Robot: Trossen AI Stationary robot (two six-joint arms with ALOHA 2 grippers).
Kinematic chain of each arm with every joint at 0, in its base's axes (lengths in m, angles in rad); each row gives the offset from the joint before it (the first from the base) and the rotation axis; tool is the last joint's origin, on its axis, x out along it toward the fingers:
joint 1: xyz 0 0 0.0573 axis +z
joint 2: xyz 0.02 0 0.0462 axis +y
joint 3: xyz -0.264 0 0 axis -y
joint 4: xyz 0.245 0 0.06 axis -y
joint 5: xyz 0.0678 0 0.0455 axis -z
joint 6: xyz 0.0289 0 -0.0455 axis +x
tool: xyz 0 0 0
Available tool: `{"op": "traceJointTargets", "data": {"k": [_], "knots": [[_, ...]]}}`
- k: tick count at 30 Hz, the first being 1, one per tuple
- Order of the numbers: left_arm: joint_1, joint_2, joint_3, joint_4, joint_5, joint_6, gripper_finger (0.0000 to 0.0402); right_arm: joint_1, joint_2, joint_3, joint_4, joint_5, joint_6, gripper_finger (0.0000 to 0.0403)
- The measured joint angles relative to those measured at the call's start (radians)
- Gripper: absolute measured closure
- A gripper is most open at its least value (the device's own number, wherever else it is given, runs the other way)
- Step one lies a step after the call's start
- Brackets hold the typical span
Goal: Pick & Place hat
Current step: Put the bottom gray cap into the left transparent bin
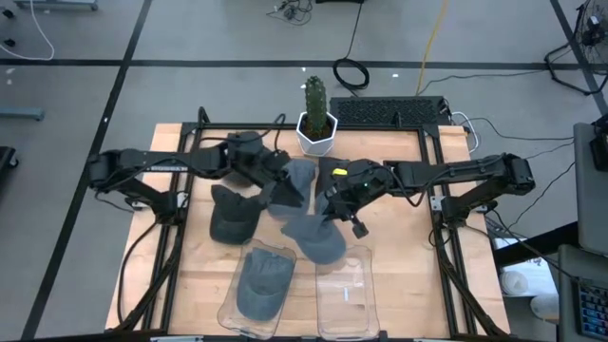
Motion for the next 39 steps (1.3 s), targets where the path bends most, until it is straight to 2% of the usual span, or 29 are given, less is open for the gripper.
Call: {"op": "traceJointTargets", "data": {"k": [4, 9, 14, 20, 25, 30, 39], "knots": [[0.0, 0.007, 0.013, -0.027, 0.003, 0.002, 0.0169, -0.001, 0.0, 0.004, 0.001, 0.025, -0.032, 0.0403], [0.001, 0.009, 0.011, -0.043, -0.013, 0.001, 0.0169, 0.0, -0.005, 0.004, 0.01, 0.141, -0.077, 0.0403], [0.024, 0.008, 0.011, -0.05, -0.03, -0.032, 0.0169, 0.0, -0.005, 0.005, 0.051, 0.14, -0.084, 0.0403], [0.051, 0.008, 0.01, -0.144, -0.05, -0.029, 0.0169, 0.006, -0.005, 0.006, 0.053, 0.141, -0.099, 0.0403], [0.047, 0.028, 0.023, -0.114, 0.05, -0.065, 0.017, 0.0, -0.006, 0.006, 0.053, 0.141, -0.105, 0.0403], [0.01, 0.046, 0.065, -0.115, 0.084, -0.072, 0.0169, -0.009, -0.005, 0.006, 0.056, 0.141, -0.106, 0.0403], [-0.005, 0.063, 0.157, -0.175, 0.078, -0.043, 0.017, -0.009, -0.005, 0.006, 0.067, 0.14, -0.105, 0.0403]]}}
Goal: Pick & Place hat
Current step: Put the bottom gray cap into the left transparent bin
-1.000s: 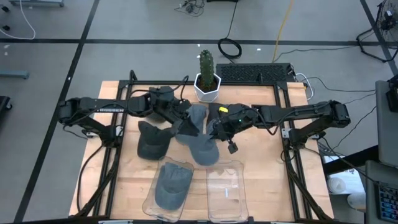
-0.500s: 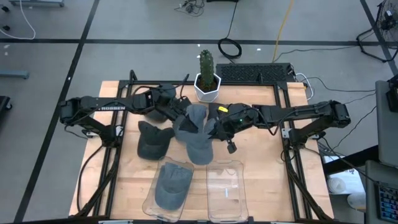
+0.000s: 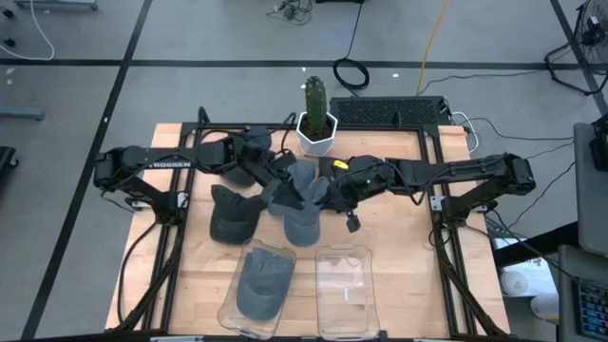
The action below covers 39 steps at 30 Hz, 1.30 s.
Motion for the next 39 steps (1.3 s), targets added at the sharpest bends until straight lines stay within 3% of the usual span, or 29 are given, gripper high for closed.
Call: {"op": "traceJointTargets", "data": {"k": [5, 11, 18, 23, 30, 36, 39], "knots": [[0.004, 0.066, 0.029, -0.067, 0.01, -0.019, 0.017, 0.0, 0.001, 0.0, 0.031, -0.002, 0.006, 0.0403], [-0.003, 0.145, 0.034, -0.105, 0.096, -0.003, 0.017, 0.0, 0.014, 0.0, 0.021, -0.002, 0.01, 0.0403], [0.014, 0.148, 0.034, -0.099, 0.134, 0.01, 0.0174, 0.0, 0.013, 0.0, 0.007, -0.003, 0.027, 0.0403], [0.04, 0.137, 0.035, -0.068, 0.138, 0.022, 0.0227, 0.002, 0.013, 0.0, 0.008, -0.006, 0.032, 0.0403], [0.055, 0.138, 0.035, -0.066, 0.137, 0.102, 0.0379, 0.002, 0.013, 0.0, 0.016, -0.005, 0.074, 0.0395], [0.048, 0.114, 0.035, -0.131, 0.122, 0.219, 0.0393, -0.004, 0.013, 0.0, -0.007, 0.003, 0.122, 0.036], [0.036, 0.07, 0.035, -0.237, 0.107, 0.333, 0.0394, -0.011, -0.01, 0.0, -0.089, 0.061, 0.131, 0.033]]}}
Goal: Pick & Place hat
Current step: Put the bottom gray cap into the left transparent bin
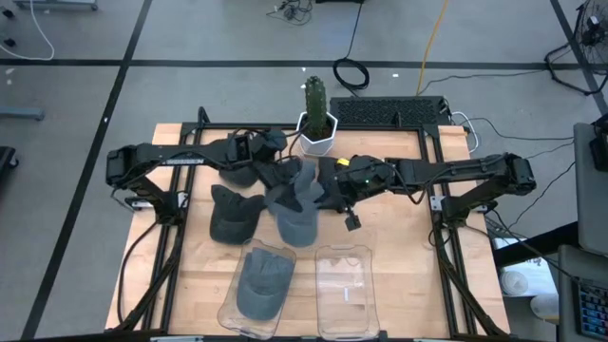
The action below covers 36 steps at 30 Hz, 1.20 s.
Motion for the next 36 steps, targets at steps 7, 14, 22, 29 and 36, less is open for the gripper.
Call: {"op": "traceJointTargets", "data": {"k": [7, 14, 22, 29, 36], "knots": [[-0.028, -0.111, 0.0, -0.226, -0.195, 0.225, 0.0394, -0.005, -0.058, 0.0, -0.093, 0.339, 0.033, 0.0251], [-0.058, -0.205, 0.0, -0.217, -0.186, 0.397, 0.0394, -0.079, -0.042, -0.031, -0.056, 0.22, 0.33, 0.0211], [-0.11, -0.257, -0.001, -0.303, 0.109, 0.649, 0.0394, -0.138, -0.04, -0.266, 0.336, -0.016, 0.515, 0.021], [-0.217, -0.254, -0.002, -0.319, 0.062, 0.512, 0.0394, -0.139, -0.04, -0.332, 0.434, -0.066, 0.548, 0.0215], [-0.421, -0.252, -0.002, -0.249, -0.163, 0.455, 0.0394, -0.14, -0.043, -0.332, 0.436, -0.066, 0.51, 0.0215]]}}
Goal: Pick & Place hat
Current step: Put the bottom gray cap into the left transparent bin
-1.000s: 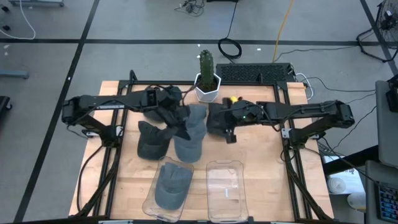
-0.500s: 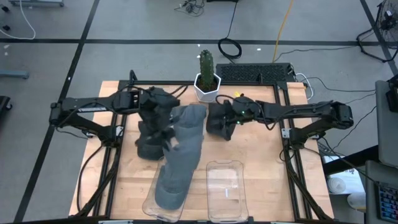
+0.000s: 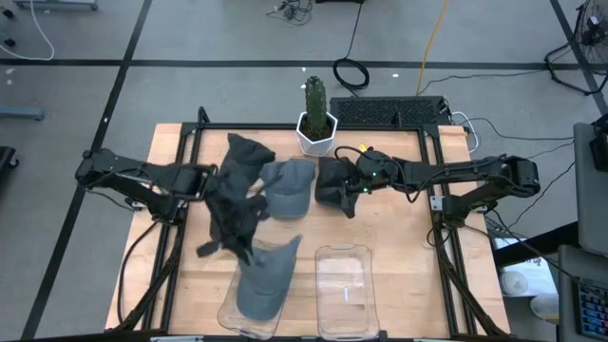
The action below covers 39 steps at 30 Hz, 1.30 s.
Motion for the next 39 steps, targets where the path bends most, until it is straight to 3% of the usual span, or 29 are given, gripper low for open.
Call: {"op": "traceJointTargets", "data": {"k": [3, 7, 16, 28, 39], "knots": [[-0.086, 0.001, -0.028, 0.014, -0.095, 0.012, 0.0394, 0.0, 0.0, 0.0, 0.0, 0.0, -0.006, 0.0216], [-0.167, 0.001, -0.113, 0.156, -0.154, -0.069, 0.0394, 0.0, 0.0, 0.0, 0.006, 0.0, -0.006, 0.0216], [-0.261, 0.0, -0.318, 0.501, -0.22, -0.146, 0.0394, 0.0, 0.0, 0.0, 0.076, 0.0, 0.008, 0.0216], [-0.275, -0.001, -0.497, 0.717, -0.25, -0.166, 0.0394, 0.0, 0.0, 0.0, 0.104, 0.0, 0.042, 0.0216], [-0.235, -0.001, -0.581, 0.736, -0.287, -0.182, 0.0394, 0.0, 0.0, 0.0, 0.104, 0.0, 0.04, 0.0216]]}}
